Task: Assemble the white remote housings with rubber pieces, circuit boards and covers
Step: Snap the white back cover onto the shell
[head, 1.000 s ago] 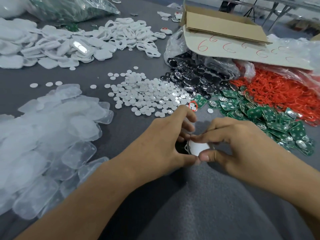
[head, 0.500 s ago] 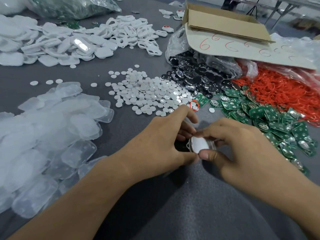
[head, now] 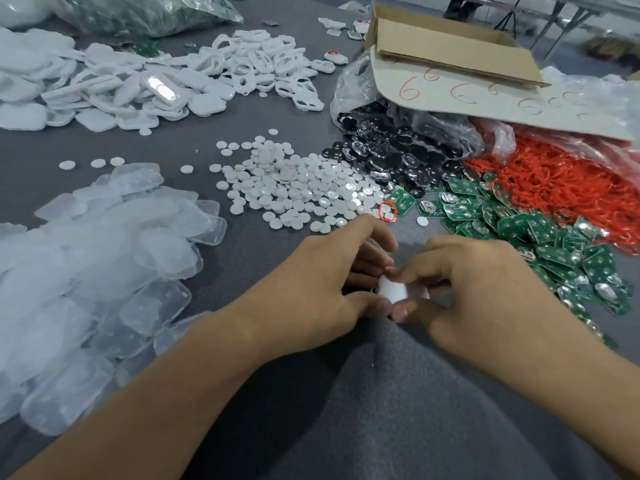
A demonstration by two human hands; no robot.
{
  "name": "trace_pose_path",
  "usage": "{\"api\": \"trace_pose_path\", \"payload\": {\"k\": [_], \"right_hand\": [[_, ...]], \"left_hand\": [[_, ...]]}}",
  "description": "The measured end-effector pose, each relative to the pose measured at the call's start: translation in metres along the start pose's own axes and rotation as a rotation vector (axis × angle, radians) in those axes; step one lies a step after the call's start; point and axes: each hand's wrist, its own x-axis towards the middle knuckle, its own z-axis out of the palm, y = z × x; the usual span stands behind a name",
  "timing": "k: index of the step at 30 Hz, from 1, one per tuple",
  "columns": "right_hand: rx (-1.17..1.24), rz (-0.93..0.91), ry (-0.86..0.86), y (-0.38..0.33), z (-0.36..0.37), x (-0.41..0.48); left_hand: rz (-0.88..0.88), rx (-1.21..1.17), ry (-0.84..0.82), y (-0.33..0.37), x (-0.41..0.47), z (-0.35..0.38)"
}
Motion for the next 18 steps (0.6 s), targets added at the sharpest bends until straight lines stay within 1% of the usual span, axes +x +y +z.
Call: {"api": "trace_pose_path", "payload": {"k": [2, 3, 6, 8, 15, 17, 18], "right_hand": [[0.089, 0.097, -0.012, 0.002, -0.003, 0.004], [0.090, 0.113, -0.031, 0.004, -0.003, 0.006], [-0.002, 0.064, -0.042, 0.008, -0.001, 0.005], [0.058, 0.057, -0.028, 0.011, 0.001, -0.001], [0.644, 0.072, 0.181, 0.034, 0.006, -0.026], [0.845, 0.113, 0.195, 0.043, 0.007, -0.038], [0.972, 0.172, 0.196, 0.047, 0.009, -0.044]], "left_hand": [[-0.003, 0.021, 0.021, 0.000, 0.001, 0.002], [-0.003, 0.032, 0.029, 0.000, 0.001, 0.002], [-0.005, 0.063, -0.008, 0.001, 0.001, 0.000], [0.007, 0.120, -0.034, 0.003, 0.001, 0.000], [0.035, 0.159, -0.014, 0.004, -0.001, 0.001], [0.058, 0.203, -0.024, 0.004, -0.002, 0.002], [0.071, 0.229, -0.026, 0.004, -0.003, 0.003]]}}
